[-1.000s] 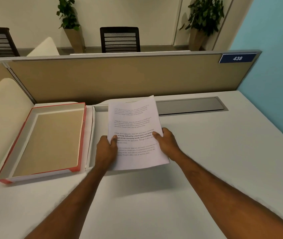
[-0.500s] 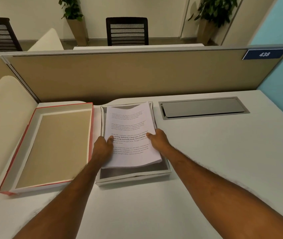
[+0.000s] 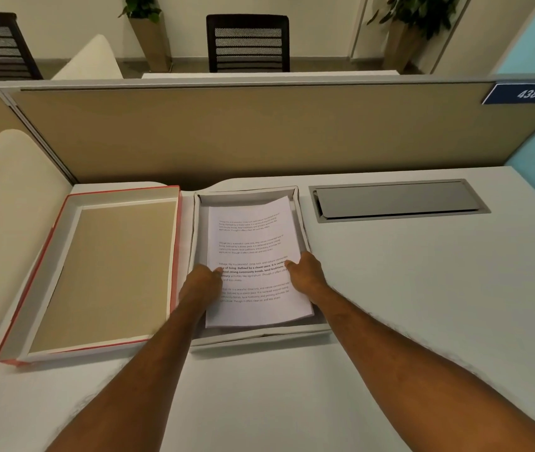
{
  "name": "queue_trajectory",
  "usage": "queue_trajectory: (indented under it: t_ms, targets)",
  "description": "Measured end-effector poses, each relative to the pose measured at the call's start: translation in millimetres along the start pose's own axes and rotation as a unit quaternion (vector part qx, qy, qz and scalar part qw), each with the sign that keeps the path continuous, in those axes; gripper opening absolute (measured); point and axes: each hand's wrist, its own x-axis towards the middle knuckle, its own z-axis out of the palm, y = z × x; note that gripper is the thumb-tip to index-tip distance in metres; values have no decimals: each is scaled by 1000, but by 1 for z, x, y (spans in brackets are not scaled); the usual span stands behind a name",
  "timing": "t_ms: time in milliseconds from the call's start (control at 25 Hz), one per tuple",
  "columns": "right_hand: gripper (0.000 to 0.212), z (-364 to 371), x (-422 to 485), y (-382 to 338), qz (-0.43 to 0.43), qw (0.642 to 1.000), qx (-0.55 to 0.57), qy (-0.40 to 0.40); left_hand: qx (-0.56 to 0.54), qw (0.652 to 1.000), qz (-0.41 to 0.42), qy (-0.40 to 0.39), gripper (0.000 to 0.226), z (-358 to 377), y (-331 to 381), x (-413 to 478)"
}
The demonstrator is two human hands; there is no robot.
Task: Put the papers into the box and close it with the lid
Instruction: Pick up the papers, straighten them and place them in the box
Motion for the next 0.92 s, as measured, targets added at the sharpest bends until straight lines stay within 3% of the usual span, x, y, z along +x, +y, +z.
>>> queue_trajectory:
  t_ms: [360,560,760,920]
  targets:
    - [34,9,-6,4,-31,999,-21,28,-20,998,11,59,17,9,-3,-10]
    - [52,6,-13,10,-78,997,8,6,-78,989,60,114,26,14,-14,-21]
    - [62,-1,-13,11,-57,996,65,-36,-97,985,110,90,36,8,-17,-25]
    - [66,0,-19,0,-101,994,4,-47,-55,990,110,67,44,8,-13,-30]
